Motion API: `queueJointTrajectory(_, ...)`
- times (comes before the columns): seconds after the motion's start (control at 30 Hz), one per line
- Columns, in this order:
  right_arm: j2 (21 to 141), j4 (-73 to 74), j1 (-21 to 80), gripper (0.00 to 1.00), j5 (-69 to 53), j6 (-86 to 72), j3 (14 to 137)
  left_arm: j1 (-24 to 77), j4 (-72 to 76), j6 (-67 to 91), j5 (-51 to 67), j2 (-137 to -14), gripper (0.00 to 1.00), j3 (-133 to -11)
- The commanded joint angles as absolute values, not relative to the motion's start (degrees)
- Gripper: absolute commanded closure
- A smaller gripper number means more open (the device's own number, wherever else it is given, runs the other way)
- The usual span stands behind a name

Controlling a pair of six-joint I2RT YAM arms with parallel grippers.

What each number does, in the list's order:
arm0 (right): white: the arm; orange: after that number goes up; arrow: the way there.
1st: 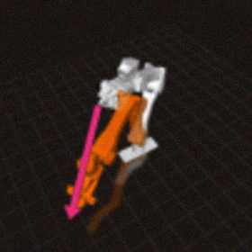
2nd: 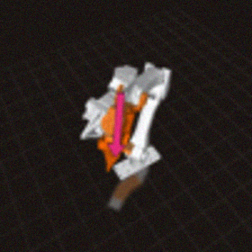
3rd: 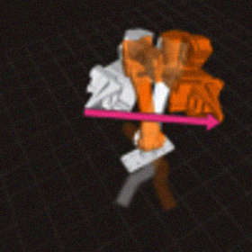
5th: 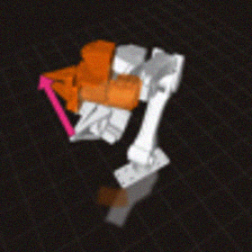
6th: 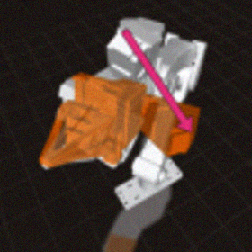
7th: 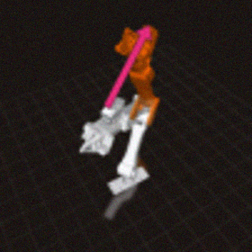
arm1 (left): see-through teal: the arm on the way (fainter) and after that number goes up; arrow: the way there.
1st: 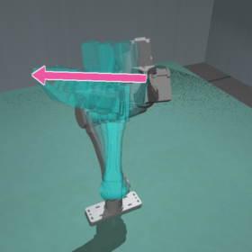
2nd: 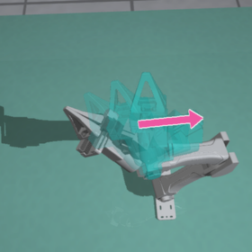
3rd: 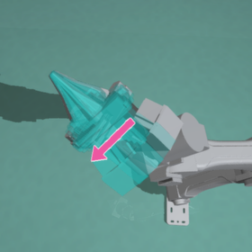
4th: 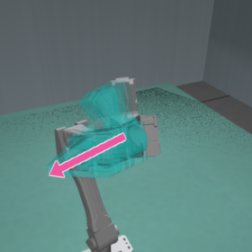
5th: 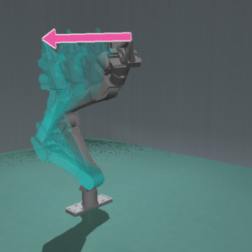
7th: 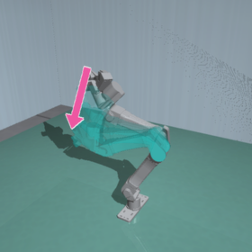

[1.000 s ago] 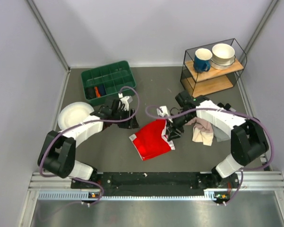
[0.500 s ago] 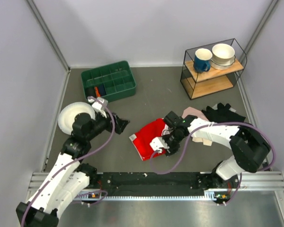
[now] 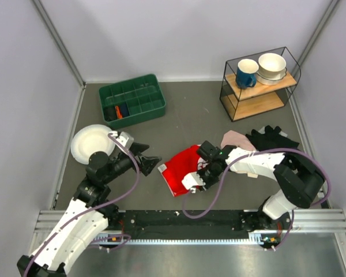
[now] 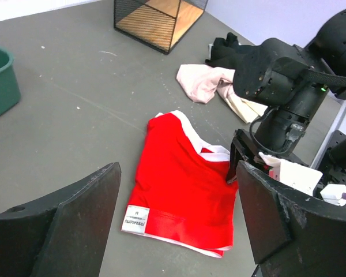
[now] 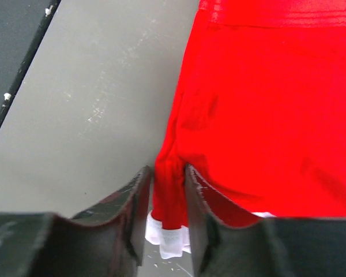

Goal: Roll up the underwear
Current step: Flatten out the underwear at the center of the board.

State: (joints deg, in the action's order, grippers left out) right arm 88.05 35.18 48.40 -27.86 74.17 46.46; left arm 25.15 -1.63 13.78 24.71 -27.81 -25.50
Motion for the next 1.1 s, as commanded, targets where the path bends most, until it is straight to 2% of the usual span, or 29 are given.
queueJointTrajectory(0.0,91.8,31.6,50.2,0.75,-20.0,73.8,44.0,28.2,3.8,10.8,25.6,-27.5,0.14,-24.2)
queueJointTrajectory(0.03,91.8,31.9,50.2,0.83,-19.8,73.3,44.2,30.0,3.8,9.5,25.1,-27.5,0.15,-24.1)
queueJointTrajectory(0.1,91.7,32.6,50.2,0.90,-20.1,71.7,44.8,32.0,4.0,8.2,23.8,-27.3,0.18,-23.6)
queueJointTrajectory(0.2,90.9,35.0,49.7,0.95,-22.2,68.9,46.5,34.6,4.1,6.6,21.7,-27.2,0.19,-23.0)
queueJointTrajectory(0.5,89.4,43.8,42.6,1.00,-35.2,65.5,54.6,35.9,2.6,8.9,19.0,-32.7,0.20,-22.9)
queueJointTrajectory(0.77,93.4,46.2,40.5,1.00,-37.8,62.1,60.9,36.0,7.4,20.8,21.4,-45.4,0.30,-21.4)
queueJointTrajectory(0.93,96.1,48.3,38.9,1.00,-38.7,60.4,65.4,36.0,14.0,23.7,21.9,-49.1,0.31,-18.6)
queueJointTrajectory(1.07,98.4,51.0,38.3,1.00,-39.0,60.1,69.3,36.0,18.9,24.8,23.5,-57.4,0.32,-19.0)
